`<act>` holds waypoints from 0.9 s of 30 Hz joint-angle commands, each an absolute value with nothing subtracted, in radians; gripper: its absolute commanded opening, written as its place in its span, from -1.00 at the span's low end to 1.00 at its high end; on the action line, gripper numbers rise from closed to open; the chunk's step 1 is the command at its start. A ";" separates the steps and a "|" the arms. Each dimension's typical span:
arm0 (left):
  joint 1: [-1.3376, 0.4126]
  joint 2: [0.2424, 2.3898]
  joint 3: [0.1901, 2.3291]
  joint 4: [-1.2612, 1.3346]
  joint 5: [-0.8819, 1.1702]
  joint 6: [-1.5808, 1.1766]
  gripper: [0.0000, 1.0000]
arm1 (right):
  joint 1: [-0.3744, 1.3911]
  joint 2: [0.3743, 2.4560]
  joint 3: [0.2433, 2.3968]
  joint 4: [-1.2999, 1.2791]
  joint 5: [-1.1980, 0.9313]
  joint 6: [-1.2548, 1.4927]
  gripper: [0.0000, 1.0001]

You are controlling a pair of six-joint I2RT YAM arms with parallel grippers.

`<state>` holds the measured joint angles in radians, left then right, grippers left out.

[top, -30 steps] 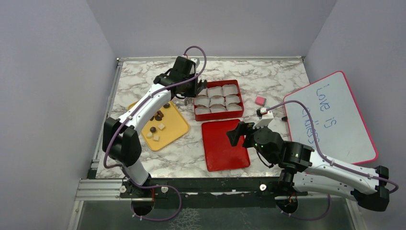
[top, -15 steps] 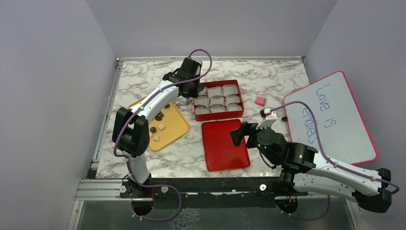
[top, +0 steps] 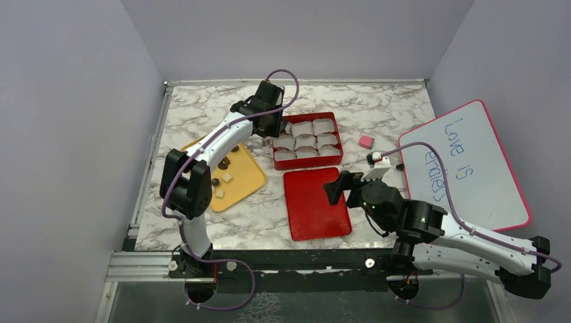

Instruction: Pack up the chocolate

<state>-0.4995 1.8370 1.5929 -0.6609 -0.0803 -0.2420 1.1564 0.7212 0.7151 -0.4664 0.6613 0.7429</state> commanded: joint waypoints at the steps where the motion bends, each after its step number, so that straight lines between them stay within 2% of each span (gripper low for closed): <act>1: -0.502 1.844 1.629 -0.660 -0.095 -0.229 -0.27 | 1.154 0.719 0.734 -0.505 0.700 0.742 0.91; 16: -0.502 1.647 1.585 -0.670 -0.047 -0.242 -0.30 | 1.154 0.699 0.728 -0.540 0.699 0.759 0.91; 27: -0.466 1.474 1.451 -0.705 -0.172 -0.270 -0.30 | 1.154 0.688 0.731 -0.547 0.691 0.756 0.91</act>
